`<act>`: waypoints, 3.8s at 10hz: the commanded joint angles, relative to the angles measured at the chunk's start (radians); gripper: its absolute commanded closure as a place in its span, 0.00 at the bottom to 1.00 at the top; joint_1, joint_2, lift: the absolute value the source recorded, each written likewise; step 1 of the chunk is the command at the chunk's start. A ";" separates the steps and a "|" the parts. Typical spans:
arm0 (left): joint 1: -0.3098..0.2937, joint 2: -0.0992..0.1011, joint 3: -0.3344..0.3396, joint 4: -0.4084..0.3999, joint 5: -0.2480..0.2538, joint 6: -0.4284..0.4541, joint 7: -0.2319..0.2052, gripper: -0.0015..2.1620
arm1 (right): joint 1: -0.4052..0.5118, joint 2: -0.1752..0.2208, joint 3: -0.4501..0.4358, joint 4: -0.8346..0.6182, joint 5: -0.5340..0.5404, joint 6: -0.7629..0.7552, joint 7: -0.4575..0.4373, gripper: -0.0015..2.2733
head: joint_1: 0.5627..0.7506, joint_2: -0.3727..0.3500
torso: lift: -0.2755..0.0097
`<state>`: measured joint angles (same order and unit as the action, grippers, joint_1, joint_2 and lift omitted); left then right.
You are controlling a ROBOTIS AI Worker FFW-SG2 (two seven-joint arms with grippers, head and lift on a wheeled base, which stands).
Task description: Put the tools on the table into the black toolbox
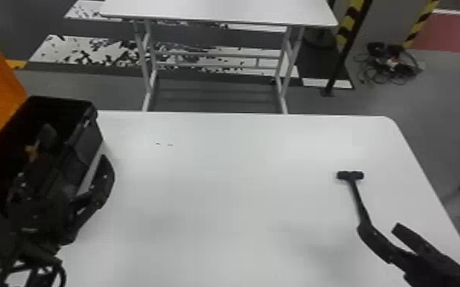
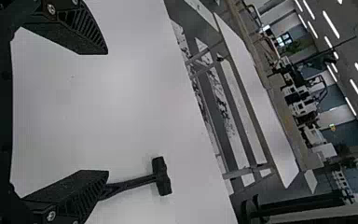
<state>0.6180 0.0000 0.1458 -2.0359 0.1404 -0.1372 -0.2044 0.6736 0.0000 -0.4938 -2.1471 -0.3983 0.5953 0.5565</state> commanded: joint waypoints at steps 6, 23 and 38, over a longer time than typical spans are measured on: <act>0.068 0.032 -0.115 0.128 -0.064 -0.348 0.091 0.03 | -0.150 0.001 -0.008 -0.036 0.095 0.269 -0.118 0.05 | 0.70 0.30 | 0.70; 0.085 0.115 -0.193 0.186 -0.078 -0.354 0.106 0.03 | -0.560 -0.049 0.093 0.296 0.358 0.628 -0.259 0.05 | 0.70 0.15 | 0.70; 0.077 0.123 -0.199 0.203 -0.070 -0.348 0.106 0.03 | -0.726 -0.141 0.188 0.446 0.481 0.867 -0.237 0.34 | 0.70 0.13 | 0.70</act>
<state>0.6948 0.1227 -0.0537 -1.8339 0.0704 -0.4862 -0.0980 -0.0502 -0.1381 -0.3096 -1.7071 0.0808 1.4629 0.3172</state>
